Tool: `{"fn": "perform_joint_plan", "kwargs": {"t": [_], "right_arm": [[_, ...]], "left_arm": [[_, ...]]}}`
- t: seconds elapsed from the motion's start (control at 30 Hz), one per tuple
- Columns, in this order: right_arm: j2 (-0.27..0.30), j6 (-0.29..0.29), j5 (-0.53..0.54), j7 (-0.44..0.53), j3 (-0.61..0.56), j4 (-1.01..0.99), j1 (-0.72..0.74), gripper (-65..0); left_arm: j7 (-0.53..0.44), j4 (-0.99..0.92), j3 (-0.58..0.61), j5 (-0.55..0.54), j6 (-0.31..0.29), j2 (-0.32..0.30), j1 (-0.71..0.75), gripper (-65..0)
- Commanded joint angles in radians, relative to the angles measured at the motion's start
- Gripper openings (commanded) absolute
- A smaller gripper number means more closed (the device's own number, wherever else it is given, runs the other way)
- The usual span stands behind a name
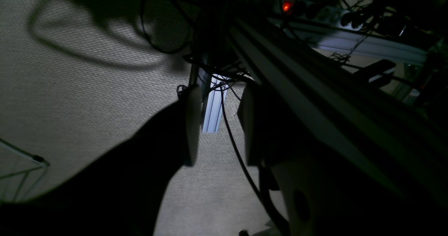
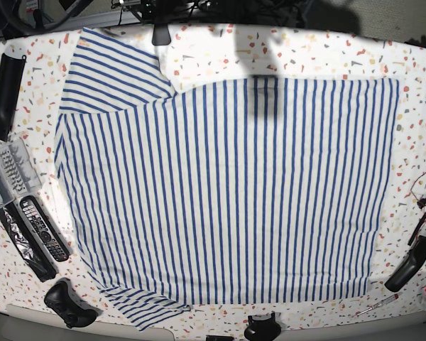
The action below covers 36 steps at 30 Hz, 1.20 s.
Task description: Layout the t-shirt on the table in an organized manner, then fold the t-shirt properly
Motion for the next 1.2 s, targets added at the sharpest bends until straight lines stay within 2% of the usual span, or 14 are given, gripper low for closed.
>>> {"fn": "perform_joint_plan", "kwargs": {"t": [0.0,0.3,0.43,0.67,1.17], "right_arm": [[0.01,0.007,0.0,0.008,-0.002,0.003,-0.003,-48.5],[0.021,0.009,-0.001,0.017,-0.002,0.003,-0.01,-48.5],[0.021,0.009,-0.002,0.026,-0.002,0.003,-0.01,-48.5],[0.022,0.009,-0.077,0.033,-0.002,0.003,-0.011,-48.5],[0.024,0.011,-0.076,0.043,-0.002,0.003,-0.011,-48.5]], "left_arm": [[-0.011,0.003,0.003,-0.004,-0.002,0.002,0.004,-46.1],[-0.024,0.003,0.003,0.001,-0.002,0.002,0.008,-46.1],[-0.03,0.003,0.003,0.068,-0.002,0.002,0.008,-46.1],[-0.032,0.003,0.003,0.067,-0.002,0.0,0.019,-46.1],[-0.05,0.003,0.003,0.067,-0.002,0.0,0.021,-46.5]]}}
